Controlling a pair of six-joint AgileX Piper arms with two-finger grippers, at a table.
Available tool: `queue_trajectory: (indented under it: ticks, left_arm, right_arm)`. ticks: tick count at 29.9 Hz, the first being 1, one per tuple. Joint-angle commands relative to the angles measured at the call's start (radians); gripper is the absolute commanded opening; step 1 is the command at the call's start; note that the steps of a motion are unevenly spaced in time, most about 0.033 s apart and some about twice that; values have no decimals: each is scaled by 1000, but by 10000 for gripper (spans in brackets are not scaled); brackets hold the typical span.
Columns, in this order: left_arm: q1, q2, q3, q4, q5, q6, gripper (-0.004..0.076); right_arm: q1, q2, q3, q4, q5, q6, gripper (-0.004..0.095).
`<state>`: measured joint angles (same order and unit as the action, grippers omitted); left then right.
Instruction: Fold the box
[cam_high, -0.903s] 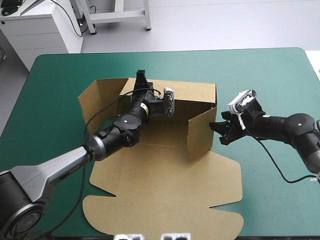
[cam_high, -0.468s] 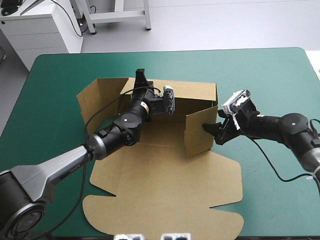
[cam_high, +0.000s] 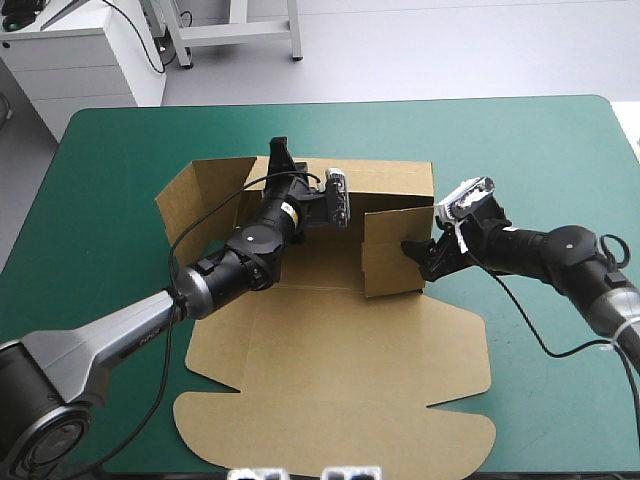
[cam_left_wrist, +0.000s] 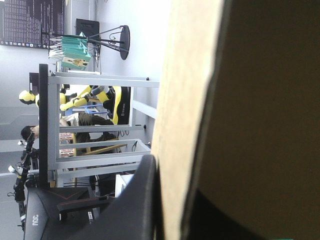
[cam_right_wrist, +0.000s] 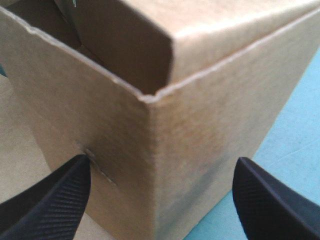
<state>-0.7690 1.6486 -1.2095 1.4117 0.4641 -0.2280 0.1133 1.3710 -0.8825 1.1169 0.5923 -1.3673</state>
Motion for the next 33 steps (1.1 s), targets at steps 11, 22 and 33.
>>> queue_trajectory:
  ticks: [11, 22, 33]
  left_arm:
    - [-2, -43, -33, 4, -20, -35, -8]
    - [-2, -43, -33, 4, -2, -35, -8]
    - [-2, -43, -33, 4, -2, -35, -8]
  right_arm:
    - [192, 55, -28, 101, -40, -3, 719]
    - [192, 35, -28, 101, 68, 24, 620]
    - [192, 8, -57, 179, 199, -34, 288]
